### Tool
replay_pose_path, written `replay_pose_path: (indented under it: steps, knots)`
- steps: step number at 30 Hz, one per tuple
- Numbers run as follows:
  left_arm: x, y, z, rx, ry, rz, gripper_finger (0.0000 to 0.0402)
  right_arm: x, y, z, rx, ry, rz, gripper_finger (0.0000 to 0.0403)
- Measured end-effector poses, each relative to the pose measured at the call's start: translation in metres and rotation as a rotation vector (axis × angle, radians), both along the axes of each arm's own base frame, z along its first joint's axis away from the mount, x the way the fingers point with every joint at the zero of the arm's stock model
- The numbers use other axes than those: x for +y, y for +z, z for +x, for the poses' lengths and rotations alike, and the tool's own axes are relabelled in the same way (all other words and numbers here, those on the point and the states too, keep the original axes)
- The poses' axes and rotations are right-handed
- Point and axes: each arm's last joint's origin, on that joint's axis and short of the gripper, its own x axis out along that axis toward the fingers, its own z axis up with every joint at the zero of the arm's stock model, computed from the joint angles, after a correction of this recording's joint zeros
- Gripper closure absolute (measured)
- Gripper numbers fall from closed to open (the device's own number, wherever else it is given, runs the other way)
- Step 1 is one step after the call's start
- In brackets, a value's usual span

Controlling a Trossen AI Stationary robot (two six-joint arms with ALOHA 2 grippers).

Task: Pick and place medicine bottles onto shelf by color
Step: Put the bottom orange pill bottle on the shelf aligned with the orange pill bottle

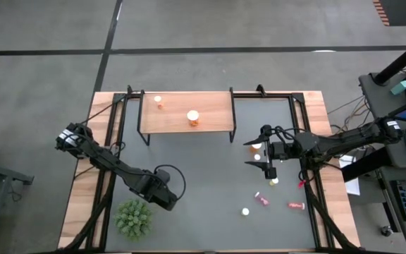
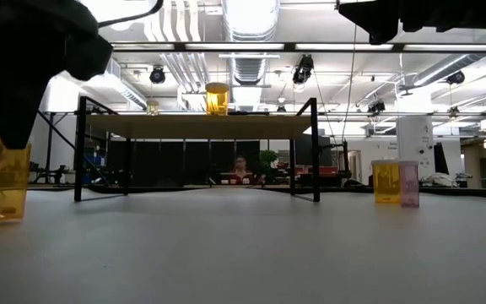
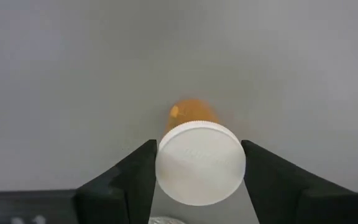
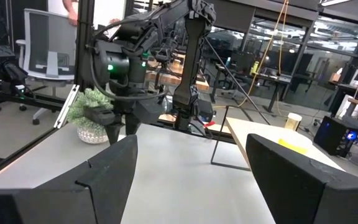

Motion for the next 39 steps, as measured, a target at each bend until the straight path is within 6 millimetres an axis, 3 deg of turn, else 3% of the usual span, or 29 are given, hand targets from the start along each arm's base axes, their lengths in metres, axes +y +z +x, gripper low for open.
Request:
replay_pose_path:
  steps: [3,7,11,19,26,39]
  knots:
    - [-0.004,0.014,0.006,-0.044,-0.022,-0.021,0.0209,0.0,0.0,0.0,0.0,0.0,0.0,0.0113]
    - [-0.007,0.046,0.022,-0.158,-0.123,-0.054,0.0208,0.0,0.0,0.0,0.0,0.0,0.0,0.0113]
    - [0.005,0.081,0.038,-0.257,-0.23,-0.039,0.0206,0.0,0.0,0.0,0.0,0.0,0.0,0.0113]
    - [0.073,0.132,0.034,-0.083,-0.356,0.123,0.0205,0.0,0.0,0.0,0.0,0.0,0.0,0.0113]
    - [0.134,0.165,0.034,-0.089,-0.415,0.257,0.0204,0.0,0.0,0.0,0.0,0.0,-0.003,0.0113]
    - [0.259,0.177,0.015,-0.056,-0.341,0.372,0.0204,0.0,0.0,0.0,-0.001,-0.001,-0.009,0.0113]
